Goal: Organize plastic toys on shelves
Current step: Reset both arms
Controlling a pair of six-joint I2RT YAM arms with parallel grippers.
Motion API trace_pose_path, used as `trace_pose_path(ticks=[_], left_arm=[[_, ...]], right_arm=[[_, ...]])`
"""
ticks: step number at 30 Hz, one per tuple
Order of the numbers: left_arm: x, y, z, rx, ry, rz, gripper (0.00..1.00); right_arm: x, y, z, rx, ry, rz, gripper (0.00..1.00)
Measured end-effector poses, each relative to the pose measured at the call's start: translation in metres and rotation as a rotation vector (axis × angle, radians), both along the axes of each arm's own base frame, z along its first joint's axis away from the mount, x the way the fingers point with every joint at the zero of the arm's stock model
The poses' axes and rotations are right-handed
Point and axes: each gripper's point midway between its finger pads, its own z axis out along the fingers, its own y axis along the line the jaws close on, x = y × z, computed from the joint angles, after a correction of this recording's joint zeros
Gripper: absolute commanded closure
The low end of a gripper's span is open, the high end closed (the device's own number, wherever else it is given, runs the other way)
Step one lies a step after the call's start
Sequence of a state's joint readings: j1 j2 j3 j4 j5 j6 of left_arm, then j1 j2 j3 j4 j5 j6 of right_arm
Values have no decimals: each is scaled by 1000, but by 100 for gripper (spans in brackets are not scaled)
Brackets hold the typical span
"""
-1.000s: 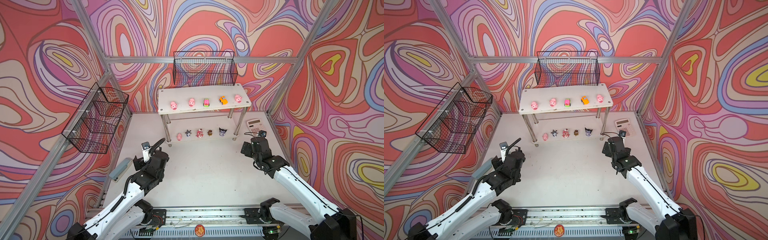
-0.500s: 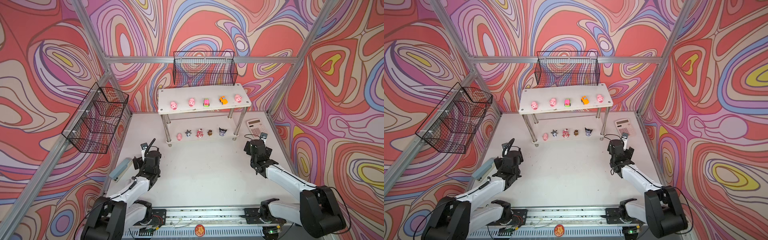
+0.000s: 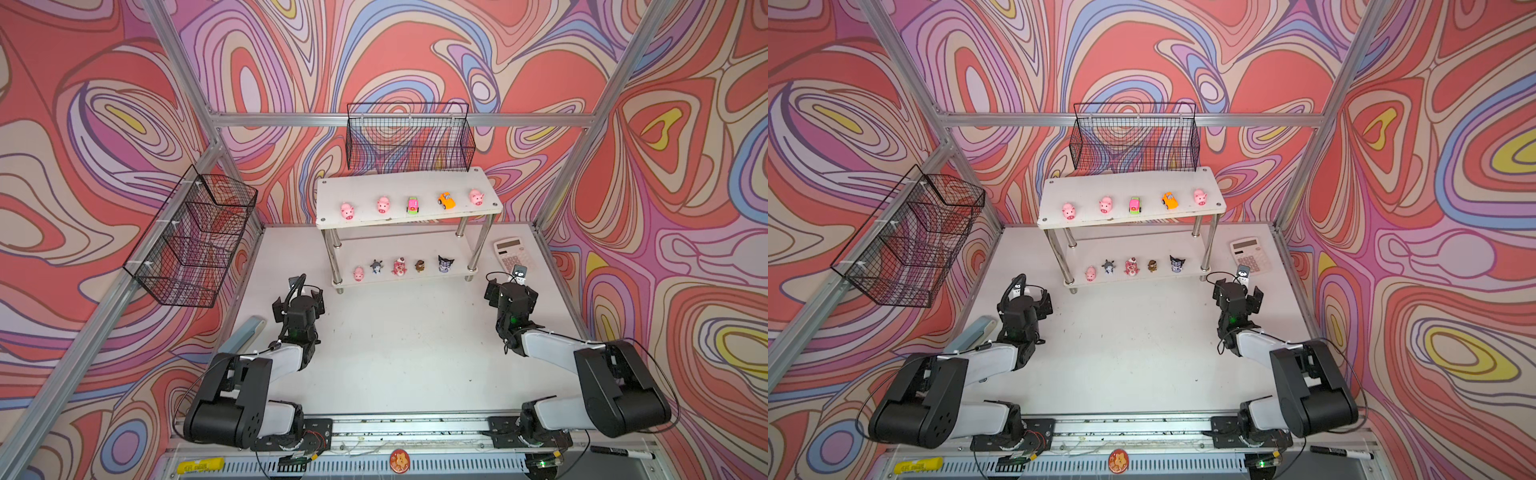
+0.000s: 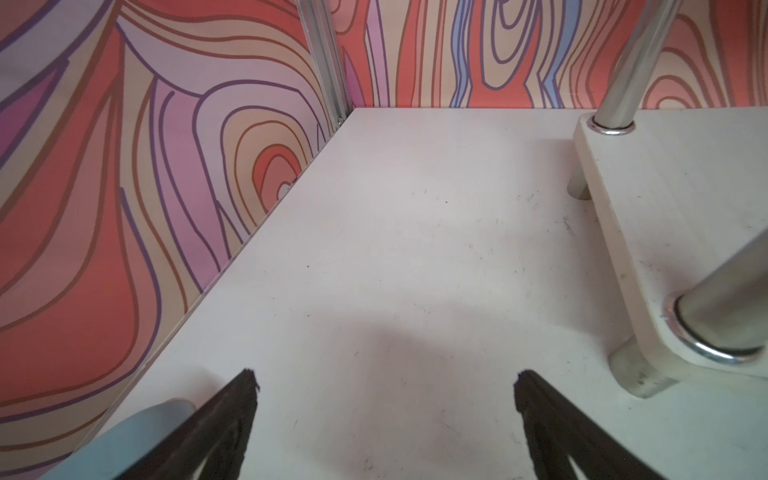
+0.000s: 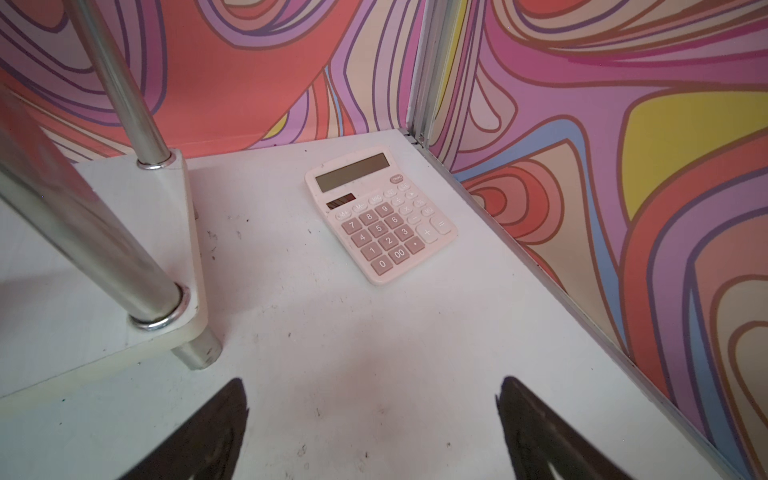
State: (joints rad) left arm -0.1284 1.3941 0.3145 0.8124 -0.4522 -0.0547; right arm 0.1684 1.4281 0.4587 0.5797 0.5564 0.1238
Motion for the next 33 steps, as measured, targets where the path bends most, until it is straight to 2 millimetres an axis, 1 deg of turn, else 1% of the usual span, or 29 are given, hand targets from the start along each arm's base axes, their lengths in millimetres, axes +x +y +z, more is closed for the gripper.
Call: trace_pose_path(ticks=[5, 10, 12, 16, 20, 25, 33], left_arm=[[1, -8, -17, -1, 10, -69, 0], [9, -14, -30, -12, 34, -125, 0], [11, -17, -29, -21, 35, -147, 0], [21, -18, -25, -47, 31, -184, 0], [31, -15, -18, -73, 19, -207, 0], [30, -20, -22, -93, 37, -237, 0], [29, -22, -25, -102, 46, -247, 0]], right_arm=[[13, -8, -14, -4, -7, 6, 2], [26, -13, -34, 11, 11, 45, 2], [33, -13, -38, 21, 18, 63, 2], [40, -8, -30, 42, -39, 128, 2], [39, 0, -38, 57, -32, 184, 2], [41, 5, -35, 61, -50, 217, 2], [43, 7, -31, 59, -64, 229, 2]])
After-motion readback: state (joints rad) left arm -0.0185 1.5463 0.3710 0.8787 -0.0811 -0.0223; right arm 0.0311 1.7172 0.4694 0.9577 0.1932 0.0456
